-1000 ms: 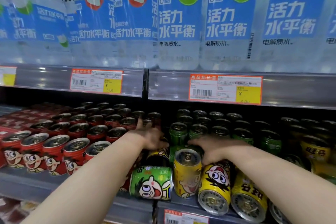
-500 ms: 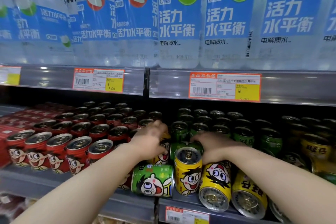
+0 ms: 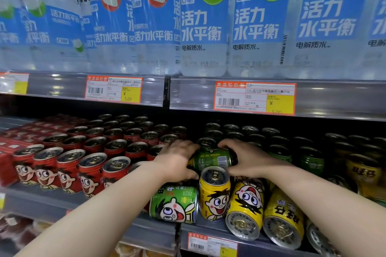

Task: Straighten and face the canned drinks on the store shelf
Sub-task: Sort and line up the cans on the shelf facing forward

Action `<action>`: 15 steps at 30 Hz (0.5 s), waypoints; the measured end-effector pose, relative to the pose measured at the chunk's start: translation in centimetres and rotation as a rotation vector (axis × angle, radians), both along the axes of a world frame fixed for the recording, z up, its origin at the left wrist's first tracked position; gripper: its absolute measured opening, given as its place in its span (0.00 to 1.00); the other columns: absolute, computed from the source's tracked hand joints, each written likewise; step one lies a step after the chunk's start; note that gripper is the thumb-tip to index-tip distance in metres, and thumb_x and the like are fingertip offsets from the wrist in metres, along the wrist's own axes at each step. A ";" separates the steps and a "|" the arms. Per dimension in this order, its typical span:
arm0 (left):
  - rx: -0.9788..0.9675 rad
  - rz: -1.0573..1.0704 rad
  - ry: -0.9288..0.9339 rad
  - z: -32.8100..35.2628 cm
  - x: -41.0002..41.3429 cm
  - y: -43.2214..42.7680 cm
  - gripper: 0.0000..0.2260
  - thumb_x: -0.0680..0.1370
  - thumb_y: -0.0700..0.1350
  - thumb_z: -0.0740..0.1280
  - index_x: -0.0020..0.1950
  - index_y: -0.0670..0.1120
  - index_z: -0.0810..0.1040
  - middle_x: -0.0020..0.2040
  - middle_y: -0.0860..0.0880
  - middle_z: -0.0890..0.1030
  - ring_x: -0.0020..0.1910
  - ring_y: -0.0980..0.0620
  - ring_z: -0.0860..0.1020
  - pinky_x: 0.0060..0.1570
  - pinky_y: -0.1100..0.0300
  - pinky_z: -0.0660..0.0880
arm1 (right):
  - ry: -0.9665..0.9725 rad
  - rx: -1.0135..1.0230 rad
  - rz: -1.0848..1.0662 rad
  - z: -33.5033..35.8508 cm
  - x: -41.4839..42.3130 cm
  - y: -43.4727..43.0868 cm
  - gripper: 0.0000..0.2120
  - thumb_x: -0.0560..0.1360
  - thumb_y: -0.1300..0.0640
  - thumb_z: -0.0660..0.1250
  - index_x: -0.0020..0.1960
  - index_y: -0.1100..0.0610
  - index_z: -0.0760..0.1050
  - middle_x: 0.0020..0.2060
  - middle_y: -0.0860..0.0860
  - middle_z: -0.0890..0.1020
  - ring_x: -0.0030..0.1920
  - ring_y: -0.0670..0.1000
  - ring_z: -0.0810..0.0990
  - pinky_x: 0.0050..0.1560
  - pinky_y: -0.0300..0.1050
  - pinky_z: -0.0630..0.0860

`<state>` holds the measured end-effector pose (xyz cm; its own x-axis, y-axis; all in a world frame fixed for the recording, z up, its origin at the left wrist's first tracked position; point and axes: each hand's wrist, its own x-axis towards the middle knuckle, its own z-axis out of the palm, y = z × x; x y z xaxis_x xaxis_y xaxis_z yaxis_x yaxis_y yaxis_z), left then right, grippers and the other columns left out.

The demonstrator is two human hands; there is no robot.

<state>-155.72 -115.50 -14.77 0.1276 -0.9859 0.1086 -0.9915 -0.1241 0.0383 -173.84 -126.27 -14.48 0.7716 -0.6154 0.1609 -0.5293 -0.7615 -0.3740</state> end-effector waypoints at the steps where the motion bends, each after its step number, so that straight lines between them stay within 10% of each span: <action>1: 0.020 0.000 -0.033 0.0 -0.2 -0.4 0.37 0.72 0.56 0.68 0.75 0.52 0.55 0.76 0.48 0.58 0.75 0.47 0.54 0.73 0.47 0.50 | -0.034 0.039 -0.001 -0.2 0.0 -0.1 0.33 0.67 0.54 0.72 0.69 0.46 0.64 0.65 0.48 0.72 0.62 0.48 0.72 0.60 0.39 0.69; 7: 0.092 0.018 0.086 0.8 -0.7 -1.7 0.32 0.70 0.53 0.70 0.71 0.52 0.62 0.71 0.46 0.68 0.74 0.50 0.60 0.73 0.48 0.37 | -0.084 0.150 0.005 -0.8 0.0 -0.6 0.29 0.68 0.55 0.73 0.66 0.47 0.66 0.64 0.50 0.73 0.62 0.48 0.73 0.63 0.44 0.70; 15: -0.017 -0.128 0.402 1.8 -0.9 -1.6 0.33 0.69 0.45 0.74 0.72 0.51 0.64 0.69 0.48 0.68 0.67 0.51 0.68 0.60 0.68 0.63 | 0.108 0.004 -0.057 -0.3 -0.2 -0.4 0.36 0.66 0.51 0.75 0.70 0.48 0.62 0.67 0.50 0.71 0.65 0.51 0.71 0.63 0.46 0.71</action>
<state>-156.59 -117.13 -12.92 0.0401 -0.9950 0.0913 -0.9046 0.0027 0.4263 -174.08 -126.67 -14.76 0.7483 -0.6589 0.0760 -0.6090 -0.7279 -0.3151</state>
